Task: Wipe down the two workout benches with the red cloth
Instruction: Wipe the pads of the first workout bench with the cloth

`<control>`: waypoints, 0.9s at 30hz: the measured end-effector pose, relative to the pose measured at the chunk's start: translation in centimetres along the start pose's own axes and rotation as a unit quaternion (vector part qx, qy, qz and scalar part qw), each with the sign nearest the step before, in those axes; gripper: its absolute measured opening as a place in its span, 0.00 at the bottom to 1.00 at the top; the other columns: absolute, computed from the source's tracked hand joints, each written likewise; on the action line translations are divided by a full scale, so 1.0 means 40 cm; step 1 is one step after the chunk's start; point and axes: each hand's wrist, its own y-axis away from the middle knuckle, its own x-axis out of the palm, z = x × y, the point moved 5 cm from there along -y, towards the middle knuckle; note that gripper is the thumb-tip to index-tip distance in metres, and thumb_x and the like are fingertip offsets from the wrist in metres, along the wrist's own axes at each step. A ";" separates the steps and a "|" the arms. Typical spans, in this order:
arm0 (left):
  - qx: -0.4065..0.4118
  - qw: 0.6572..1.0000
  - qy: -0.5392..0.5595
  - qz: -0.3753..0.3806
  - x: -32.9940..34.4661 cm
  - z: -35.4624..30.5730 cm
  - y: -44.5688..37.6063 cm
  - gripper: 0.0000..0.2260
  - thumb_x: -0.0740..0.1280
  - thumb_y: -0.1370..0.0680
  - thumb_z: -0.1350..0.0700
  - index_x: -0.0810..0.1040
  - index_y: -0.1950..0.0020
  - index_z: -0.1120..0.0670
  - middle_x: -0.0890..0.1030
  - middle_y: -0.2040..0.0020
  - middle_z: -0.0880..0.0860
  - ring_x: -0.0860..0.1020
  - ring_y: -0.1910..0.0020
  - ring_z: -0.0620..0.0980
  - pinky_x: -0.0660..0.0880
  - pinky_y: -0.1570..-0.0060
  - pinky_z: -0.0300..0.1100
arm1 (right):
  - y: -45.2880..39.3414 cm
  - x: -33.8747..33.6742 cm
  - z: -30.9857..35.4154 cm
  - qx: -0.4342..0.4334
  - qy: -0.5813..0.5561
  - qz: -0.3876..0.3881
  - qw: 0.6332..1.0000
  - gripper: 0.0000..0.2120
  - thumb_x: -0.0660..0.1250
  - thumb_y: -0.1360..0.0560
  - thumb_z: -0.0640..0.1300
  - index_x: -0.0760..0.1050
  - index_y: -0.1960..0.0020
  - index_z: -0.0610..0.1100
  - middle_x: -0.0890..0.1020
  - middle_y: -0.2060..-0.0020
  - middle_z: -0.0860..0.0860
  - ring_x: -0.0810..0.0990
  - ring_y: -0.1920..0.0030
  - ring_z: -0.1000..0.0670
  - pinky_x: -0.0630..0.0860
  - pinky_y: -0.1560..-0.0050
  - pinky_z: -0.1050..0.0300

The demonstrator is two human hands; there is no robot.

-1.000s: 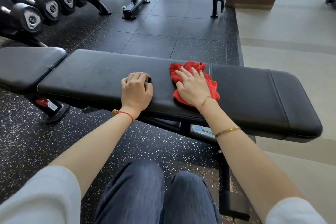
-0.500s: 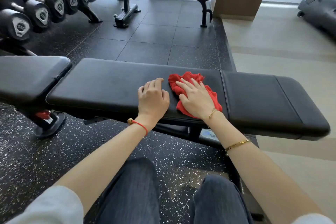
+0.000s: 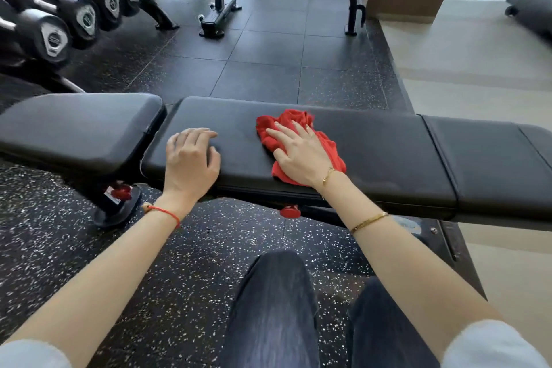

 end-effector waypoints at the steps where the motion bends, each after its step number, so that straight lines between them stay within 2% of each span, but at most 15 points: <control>1: -0.003 1.000 0.002 0.001 0.000 0.018 -0.005 0.16 0.61 0.24 0.56 0.79 0.39 0.56 0.81 0.39 0.55 0.75 0.36 0.57 0.63 0.31 0.53 | 0.015 0.009 0.025 -0.022 -0.002 0.001 1.000 0.25 0.54 0.21 0.49 0.60 0.24 0.54 0.59 0.22 0.56 0.51 0.22 0.46 0.43 0.22 0.47; 4: -0.003 1.000 0.013 0.010 0.012 0.047 -0.016 0.16 0.60 0.24 0.55 0.79 0.39 0.56 0.80 0.39 0.54 0.75 0.36 0.57 0.63 0.31 0.53 | 0.069 0.019 0.031 -0.044 0.006 -0.026 0.999 0.26 0.57 0.22 0.48 0.62 0.24 0.54 0.61 0.24 0.57 0.54 0.22 0.48 0.46 0.22 0.48; 7: 0.001 1.000 0.021 0.015 0.025 0.050 -0.018 0.16 0.60 0.24 0.54 0.78 0.40 0.55 0.80 0.38 0.54 0.74 0.36 0.56 0.64 0.32 0.53 | 0.058 -0.002 -0.043 0.032 0.017 -0.062 0.997 0.26 0.59 0.22 0.48 0.64 0.25 0.53 0.63 0.24 0.55 0.57 0.23 0.47 0.48 0.23 0.47; 9: 0.005 1.000 0.018 0.013 0.025 0.050 -0.014 0.16 0.60 0.25 0.54 0.78 0.40 0.55 0.80 0.38 0.53 0.74 0.36 0.56 0.65 0.32 0.53 | 0.008 -0.015 -0.071 0.096 0.025 -0.062 0.993 0.25 0.58 0.21 0.49 0.63 0.24 0.53 0.62 0.23 0.55 0.55 0.23 0.46 0.47 0.23 0.47; 11: 0.008 1.000 0.016 0.012 0.023 0.051 -0.013 0.16 0.60 0.25 0.55 0.78 0.40 0.55 0.80 0.38 0.53 0.74 0.36 0.55 0.65 0.33 0.54 | -0.057 -0.011 -0.050 0.117 0.027 -0.052 0.991 0.25 0.56 0.21 0.50 0.61 0.24 0.53 0.59 0.23 0.56 0.54 0.22 0.46 0.46 0.23 0.46; 15: 0.006 1.000 0.007 0.027 0.025 0.054 -0.017 0.16 0.60 0.25 0.54 0.78 0.40 0.54 0.79 0.38 0.52 0.74 0.36 0.55 0.64 0.33 0.53 | -0.127 0.036 0.097 0.042 0.031 -0.014 0.999 0.25 0.55 0.21 0.50 0.60 0.24 0.54 0.59 0.22 0.55 0.53 0.22 0.46 0.46 0.23 0.45; 19: 0.006 1.000 0.006 0.026 0.025 0.057 -0.016 0.17 0.60 0.25 0.54 0.78 0.39 0.54 0.79 0.38 0.52 0.74 0.36 0.55 0.65 0.33 0.53 | -0.055 0.074 0.184 -0.033 0.013 -0.012 0.999 0.26 0.56 0.22 0.50 0.61 0.24 0.54 0.60 0.23 0.57 0.53 0.22 0.47 0.44 0.22 0.47; 23: 0.009 1.000 0.019 0.013 0.021 0.053 -0.011 0.16 0.60 0.25 0.54 0.79 0.40 0.54 0.80 0.38 0.52 0.75 0.36 0.54 0.65 0.33 0.52 | 0.039 0.047 0.092 -0.018 0.024 -0.039 0.999 0.26 0.57 0.23 0.50 0.63 0.25 0.54 0.62 0.24 0.57 0.55 0.23 0.48 0.46 0.22 0.48; 27: 0.008 1.000 0.017 0.013 0.023 0.048 -0.009 0.16 0.60 0.25 0.54 0.78 0.40 0.55 0.80 0.38 0.53 0.75 0.36 0.56 0.66 0.32 0.54 | 0.078 -0.017 -0.101 0.085 0.036 -0.071 0.993 0.25 0.58 0.22 0.48 0.65 0.25 0.53 0.64 0.24 0.54 0.59 0.24 0.45 0.50 0.23 0.47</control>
